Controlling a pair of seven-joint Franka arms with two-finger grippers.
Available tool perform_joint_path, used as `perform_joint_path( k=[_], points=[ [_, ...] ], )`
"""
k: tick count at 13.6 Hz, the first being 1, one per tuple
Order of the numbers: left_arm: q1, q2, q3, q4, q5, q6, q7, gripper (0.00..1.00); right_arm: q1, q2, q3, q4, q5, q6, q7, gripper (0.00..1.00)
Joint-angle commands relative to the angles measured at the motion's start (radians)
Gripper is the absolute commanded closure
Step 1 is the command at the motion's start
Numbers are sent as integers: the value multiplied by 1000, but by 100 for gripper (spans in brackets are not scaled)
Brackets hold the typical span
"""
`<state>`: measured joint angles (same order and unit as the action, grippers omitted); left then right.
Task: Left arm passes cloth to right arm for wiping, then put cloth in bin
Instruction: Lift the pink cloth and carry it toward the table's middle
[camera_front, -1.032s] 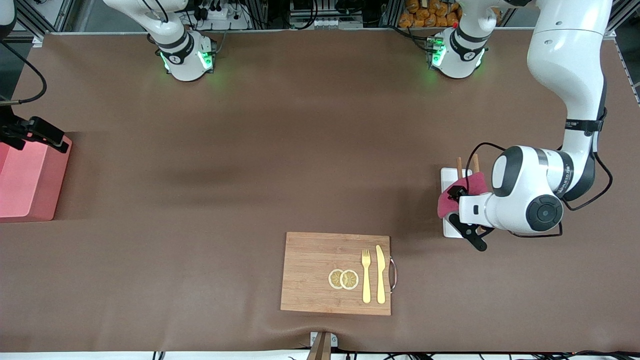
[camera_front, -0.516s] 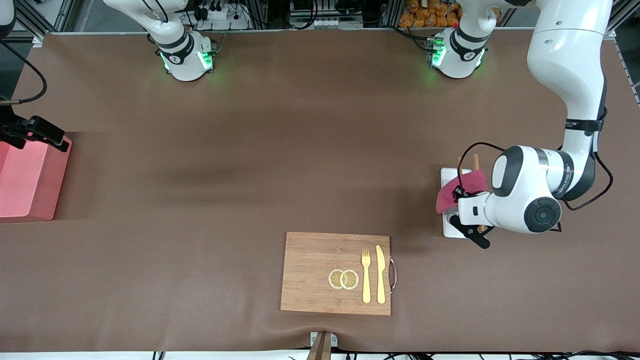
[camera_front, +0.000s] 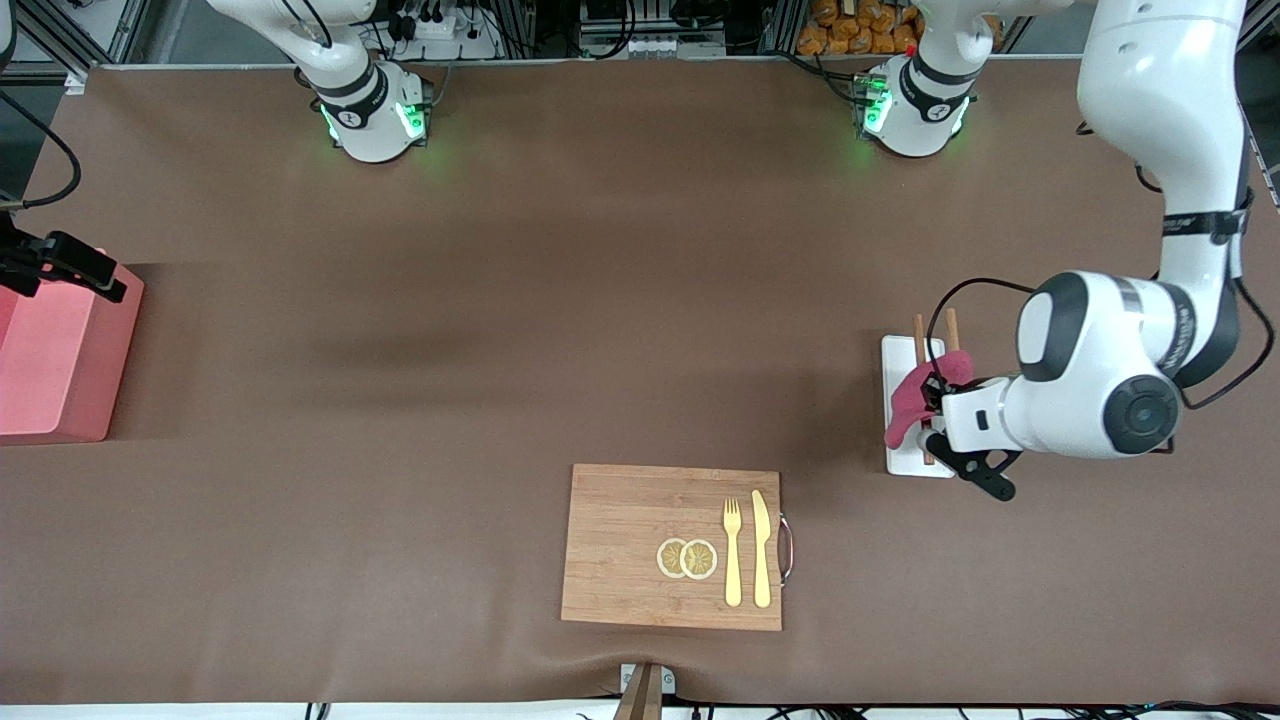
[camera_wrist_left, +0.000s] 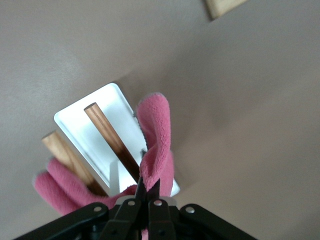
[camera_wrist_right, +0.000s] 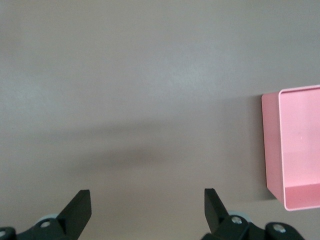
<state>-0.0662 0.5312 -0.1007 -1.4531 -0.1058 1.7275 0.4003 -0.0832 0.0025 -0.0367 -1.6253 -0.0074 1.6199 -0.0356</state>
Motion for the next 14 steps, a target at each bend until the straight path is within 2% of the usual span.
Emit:
perform_joint_path(
  k=[1,3,5,8,10,14],
  points=[
    [-9,-52,-2,36,-78,-77,-119,100,-39,10,9,-1,-9,-23,-13,0],
    [-32,-66,-19,36,-159,-82,-214,100,-40,10,9,1,-9,-25,-13,0],
    [-44,-71,-75,39,-210,-80,-344,100,-40,10,9,-1,-3,-25,-9,0],
    [-49,-47,-218,97,-238,-54,-556,100,-27,11,17,2,17,-49,251,0],
    [-76,-31,-289,97,-291,45,-685,100,-7,13,15,18,69,-115,403,0],
    [-262,3,-303,102,-396,306,-929,100,23,36,17,18,202,-195,737,0]
  ],
)
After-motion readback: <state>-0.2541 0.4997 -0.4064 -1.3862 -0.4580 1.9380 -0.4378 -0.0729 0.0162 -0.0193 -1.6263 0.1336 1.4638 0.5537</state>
